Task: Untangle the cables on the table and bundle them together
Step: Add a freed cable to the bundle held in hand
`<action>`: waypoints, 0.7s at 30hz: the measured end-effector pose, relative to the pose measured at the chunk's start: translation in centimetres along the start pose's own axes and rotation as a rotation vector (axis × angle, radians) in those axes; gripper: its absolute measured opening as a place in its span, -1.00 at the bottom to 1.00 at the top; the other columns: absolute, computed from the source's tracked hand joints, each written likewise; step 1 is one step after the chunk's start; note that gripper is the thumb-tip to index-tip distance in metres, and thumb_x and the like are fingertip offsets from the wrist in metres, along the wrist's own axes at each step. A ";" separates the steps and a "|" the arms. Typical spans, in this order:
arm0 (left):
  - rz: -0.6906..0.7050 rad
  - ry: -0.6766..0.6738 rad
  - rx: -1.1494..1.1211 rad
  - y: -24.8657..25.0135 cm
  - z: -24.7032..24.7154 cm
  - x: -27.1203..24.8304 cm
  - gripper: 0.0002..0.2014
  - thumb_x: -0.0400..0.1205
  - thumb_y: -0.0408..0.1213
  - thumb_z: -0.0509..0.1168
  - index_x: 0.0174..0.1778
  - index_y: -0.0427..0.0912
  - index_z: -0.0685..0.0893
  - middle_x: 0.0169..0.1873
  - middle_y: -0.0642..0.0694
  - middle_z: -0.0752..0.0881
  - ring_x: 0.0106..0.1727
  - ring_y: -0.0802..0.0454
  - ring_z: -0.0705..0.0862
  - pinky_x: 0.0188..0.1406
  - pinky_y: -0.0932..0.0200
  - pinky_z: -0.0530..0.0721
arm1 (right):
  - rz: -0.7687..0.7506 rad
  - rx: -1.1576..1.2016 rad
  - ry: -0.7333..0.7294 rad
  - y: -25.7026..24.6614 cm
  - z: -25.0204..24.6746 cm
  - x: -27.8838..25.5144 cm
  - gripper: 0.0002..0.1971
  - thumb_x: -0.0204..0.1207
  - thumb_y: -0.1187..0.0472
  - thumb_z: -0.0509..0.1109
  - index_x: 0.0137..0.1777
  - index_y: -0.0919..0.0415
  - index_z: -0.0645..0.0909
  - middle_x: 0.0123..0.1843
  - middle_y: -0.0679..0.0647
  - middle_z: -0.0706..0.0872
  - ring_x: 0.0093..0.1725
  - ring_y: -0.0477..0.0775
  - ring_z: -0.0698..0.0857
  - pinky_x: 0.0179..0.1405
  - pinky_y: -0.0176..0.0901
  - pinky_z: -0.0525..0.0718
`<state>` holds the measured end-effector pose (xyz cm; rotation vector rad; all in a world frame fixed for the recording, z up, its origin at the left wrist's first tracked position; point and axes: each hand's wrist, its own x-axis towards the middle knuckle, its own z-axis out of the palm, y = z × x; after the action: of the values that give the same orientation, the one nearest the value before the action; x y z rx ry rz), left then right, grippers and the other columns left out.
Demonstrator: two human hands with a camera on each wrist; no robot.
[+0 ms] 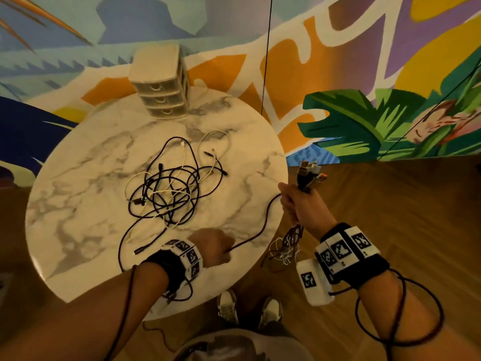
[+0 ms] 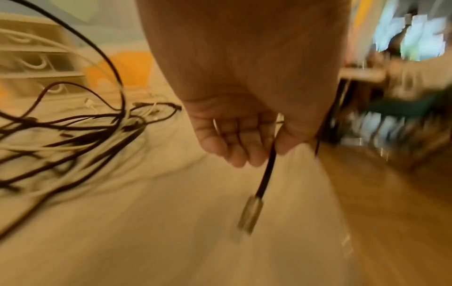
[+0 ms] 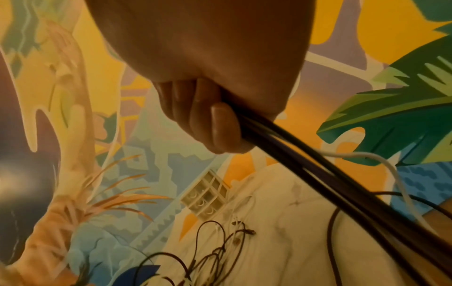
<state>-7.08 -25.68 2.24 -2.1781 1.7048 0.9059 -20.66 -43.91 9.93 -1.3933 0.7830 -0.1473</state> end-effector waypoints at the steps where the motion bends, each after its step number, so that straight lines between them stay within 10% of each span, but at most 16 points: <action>1: -0.004 0.113 -0.116 1.5 -1.6 -0.1 -0.80 0.61 -0.05 0.21 0.01 -0.08 0.55 -0.05 -0.15 0.68 -0.05 -0.16 0.66 -0.19 0.09 0.52 | 0.016 -0.100 -0.012 0.3 -0.1 -0.2 -0.48 0.69 0.13 0.18 -0.58 0.11 0.28 -0.66 -0.03 0.29 -0.66 -0.07 0.21 -0.57 -0.21 0.24; 6: 0.058 0.451 -0.848 8.0 -6.5 0.0 -0.87 0.64 -0.25 0.23 -0.15 -0.21 0.48 -0.35 -0.20 0.70 -0.54 0.01 0.63 -0.55 0.10 0.59 | 0.121 -0.381 0.003 2.3 -0.6 -1.1 -0.60 0.71 0.03 0.12 -0.33 0.15 0.54 -0.64 -0.10 0.59 -0.53 -0.08 0.42 -0.46 -0.24 0.35; 11: 0.013 0.172 -0.923 10.6 -2.7 2.7 -0.89 0.68 -0.25 0.22 -0.12 -0.19 0.52 -0.19 -0.27 0.72 -0.30 -0.12 0.74 -0.43 0.08 0.67 | 0.115 -0.497 0.201 1.9 -3.9 -1.7 -0.48 0.69 0.05 0.09 -0.42 0.28 0.62 -0.42 -0.02 0.64 -0.39 -0.03 0.56 -0.37 -0.19 0.36; 16: -0.109 -0.246 -0.281 11.2 2.5 5.2 -0.71 0.67 -0.11 0.21 0.16 -0.25 0.54 0.16 -0.31 0.67 0.14 -0.27 0.66 0.02 0.01 0.60 | 0.100 -0.365 0.272 2.4 -7.2 -3.2 -0.48 0.70 0.04 0.08 -0.49 0.19 0.52 -0.62 -0.07 0.54 -0.57 -0.14 0.48 -0.42 -0.23 0.38; 21: 0.156 0.173 -0.740 15.0 -4.8 5.7 -0.40 0.53 -0.07 0.41 0.48 -0.03 0.40 0.35 -0.08 0.54 0.24 0.00 0.60 0.24 0.04 0.60 | -0.075 -0.209 0.283 1.2 -7.9 -4.8 -0.54 0.72 0.11 0.10 -0.37 0.15 0.64 -0.24 0.10 0.77 -0.26 -0.01 0.67 -0.16 -0.19 0.55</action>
<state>-18.77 -37.21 5.39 -2.6450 1.8342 1.6438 -29.19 -47.56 10.98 -1.6219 1.0019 -0.3347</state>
